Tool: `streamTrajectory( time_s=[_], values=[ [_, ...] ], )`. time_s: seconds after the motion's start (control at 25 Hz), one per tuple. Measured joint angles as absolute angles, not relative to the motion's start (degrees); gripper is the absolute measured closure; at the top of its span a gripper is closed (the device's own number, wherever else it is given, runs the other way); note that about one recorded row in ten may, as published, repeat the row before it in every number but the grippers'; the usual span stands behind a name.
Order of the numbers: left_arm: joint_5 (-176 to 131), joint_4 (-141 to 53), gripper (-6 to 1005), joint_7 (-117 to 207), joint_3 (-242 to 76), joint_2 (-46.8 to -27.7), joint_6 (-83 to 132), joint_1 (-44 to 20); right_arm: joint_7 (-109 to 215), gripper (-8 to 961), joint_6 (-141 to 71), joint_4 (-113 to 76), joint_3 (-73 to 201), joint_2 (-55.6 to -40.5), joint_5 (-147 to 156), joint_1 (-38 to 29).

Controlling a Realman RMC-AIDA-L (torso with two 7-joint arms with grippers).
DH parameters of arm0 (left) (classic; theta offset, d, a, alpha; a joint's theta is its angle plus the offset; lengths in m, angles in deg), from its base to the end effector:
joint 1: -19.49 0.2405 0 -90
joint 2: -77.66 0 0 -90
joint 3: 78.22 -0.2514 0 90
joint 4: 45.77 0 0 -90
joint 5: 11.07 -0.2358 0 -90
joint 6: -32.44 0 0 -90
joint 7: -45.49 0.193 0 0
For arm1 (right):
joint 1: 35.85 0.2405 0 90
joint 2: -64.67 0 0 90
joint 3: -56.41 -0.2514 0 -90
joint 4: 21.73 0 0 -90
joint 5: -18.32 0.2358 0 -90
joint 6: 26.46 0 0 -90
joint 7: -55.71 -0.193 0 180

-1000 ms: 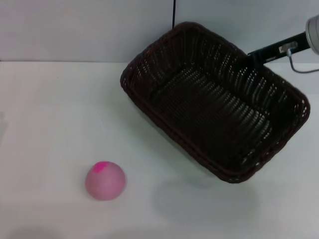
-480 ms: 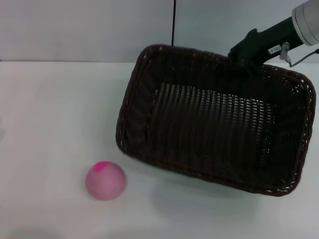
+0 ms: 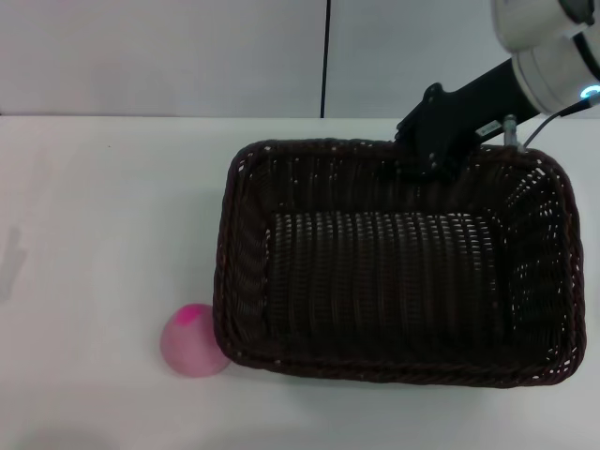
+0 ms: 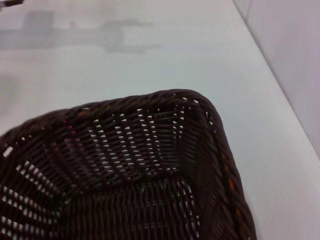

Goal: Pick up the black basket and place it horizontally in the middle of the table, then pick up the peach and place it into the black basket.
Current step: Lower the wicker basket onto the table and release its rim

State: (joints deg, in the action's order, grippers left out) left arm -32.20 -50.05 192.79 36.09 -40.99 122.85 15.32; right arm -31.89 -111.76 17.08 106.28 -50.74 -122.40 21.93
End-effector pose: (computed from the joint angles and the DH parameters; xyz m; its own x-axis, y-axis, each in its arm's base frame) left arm -0.4062 0.2384 0.0299 0.4947 -0.1300 0.8593 0.8616 -0.0559 -0.5045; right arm 0.1519 0.4480 -0.0514 0.9964 -0.0229 0.0817 -0.0139 -0.9940 -0.1087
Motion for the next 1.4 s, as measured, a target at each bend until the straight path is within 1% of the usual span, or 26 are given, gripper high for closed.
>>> streamTrajectory(
  time_s=[0.12, 0.36, 0.52, 0.64, 0.88, 1.08, 1.28, 1.36, 1.4],
  values=[
    [-32.2, -49.2, 159, 192.8, 36.0, -41.0, 123.6, 15.3, -29.6, 779, -109.5, 17.6, 107.7, -51.82, -122.9, 21.7],
    [-32.3, -48.0, 160, 192.8, 36.0, -41.0, 124.6, 15.4, -29.0, 779, -105.2, 17.7, 112.5, -52.55, -122.9, 21.4],
    [-32.4, -47.5, 161, 192.7, 36.0, -41.0, 125.1, 15.2, -26.0, 779, -101.8, 17.6, 114.8, -54.15, -122.6, 20.8],
    [-32.7, -47.3, 161, 192.7, 36.0, -40.99, 125.2, 14.9, -25.3, 779, -99.7, 16.5, 117.1, -54.3, -121.0, 20.7],
    [-32.9, -47.3, 162, 192.7, 36.0, -40.96, 124.8, 14.7, -25.3, 698, -93.8, 15.8, 121.6, -54.51, -117.6, 20.1],
    [-32.9, -47.3, 163, 192.6, 35.9, -40.84, 124.1, 14.1, -25.8, 631, -93.5, 16.0, 122.0, -54.52, -117.5, 19.9],
    [-33.1, -47.8, 164, 191.9, 32.8, -40.32, 123.5, 14.0, -26.1, 390, -94.3, 16.8, 122.1, -54.58, -115.9, 19.1],
    [-33.1, -48.1, 164, 189.8, 30.4, -39.37, 122.6, 13.9, -26.2, 389, -95.6, 18.6, 122.1, -54.65, -114.6, 18.0],
    [-33.1, -48.1, 164, 189.8, 30.4, -39.37, 122.6, 13.9, -26.4, 389, -96.6, 19.8, 122.1, -54.69, -114.0, 17.2]
  ],
)
